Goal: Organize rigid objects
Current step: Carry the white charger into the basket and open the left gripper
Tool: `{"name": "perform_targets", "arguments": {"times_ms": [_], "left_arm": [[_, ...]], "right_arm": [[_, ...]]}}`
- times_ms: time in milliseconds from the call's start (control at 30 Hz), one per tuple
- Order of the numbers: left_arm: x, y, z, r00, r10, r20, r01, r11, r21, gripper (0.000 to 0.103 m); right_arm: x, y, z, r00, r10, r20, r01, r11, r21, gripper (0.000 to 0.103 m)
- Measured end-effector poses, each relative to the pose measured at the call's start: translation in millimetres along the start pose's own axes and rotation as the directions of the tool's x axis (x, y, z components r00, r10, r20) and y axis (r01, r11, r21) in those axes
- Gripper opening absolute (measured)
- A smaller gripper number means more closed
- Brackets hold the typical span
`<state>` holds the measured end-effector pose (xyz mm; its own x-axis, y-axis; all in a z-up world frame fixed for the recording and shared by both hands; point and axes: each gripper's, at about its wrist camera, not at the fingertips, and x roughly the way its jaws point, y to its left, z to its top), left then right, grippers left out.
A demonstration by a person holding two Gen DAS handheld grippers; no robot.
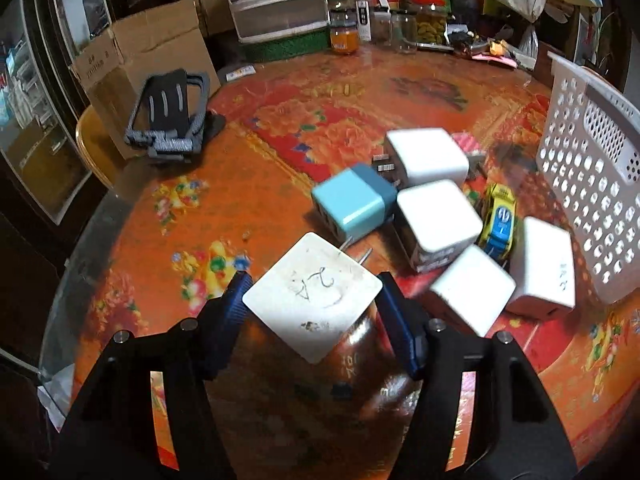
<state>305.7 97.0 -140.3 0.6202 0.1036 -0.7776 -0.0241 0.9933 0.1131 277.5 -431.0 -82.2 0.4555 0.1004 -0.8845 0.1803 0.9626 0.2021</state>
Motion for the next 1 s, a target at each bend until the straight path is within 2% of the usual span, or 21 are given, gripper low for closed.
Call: {"name": "perform_targets", "arguments": {"times_ms": [200, 333, 500, 633, 867, 1000], "left_arm": [[-22.6, 1.0, 44.7, 0.994, -0.104, 0.032, 0.106, 0.994, -0.035, 0.061], [-44.2, -21.0, 86.9, 0.985, -0.159, 0.067, 0.159, 0.987, 0.009, 0.061], [-68.8, -77.1, 132.4, 0.971, -0.225, 0.086, 0.216, 0.971, 0.101, 0.061], [-83.4, -141.4, 151.5, 0.953, -0.295, 0.066, 0.277, 0.94, 0.2, 0.061], [-76.6, -233.6, 160.8, 0.945, -0.327, -0.01, 0.313, 0.895, 0.319, 0.061], [-66.9, -256.0, 157.2, 0.941, -0.335, -0.051, 0.33, 0.872, 0.361, 0.061]], "right_arm": [[0.8, 1.3, 0.0, 1.0, 0.011, 0.001, -0.011, 1.0, -0.001, 0.016], [1.0, 1.6, -0.2, 1.0, 0.012, 0.001, -0.012, 1.0, -0.003, 0.016], [1.1, 2.2, -0.7, 1.0, 0.011, 0.002, -0.011, 1.0, -0.004, 0.016], [1.1, 2.2, -0.7, 1.0, 0.01, 0.001, -0.01, 1.0, -0.004, 0.016], [1.5, 3.4, -1.2, 1.0, 0.004, -0.003, -0.004, 1.0, -0.004, 0.016], [1.9, 3.7, -1.6, 1.0, 0.008, -0.004, -0.008, 1.0, -0.002, 0.016]]}}
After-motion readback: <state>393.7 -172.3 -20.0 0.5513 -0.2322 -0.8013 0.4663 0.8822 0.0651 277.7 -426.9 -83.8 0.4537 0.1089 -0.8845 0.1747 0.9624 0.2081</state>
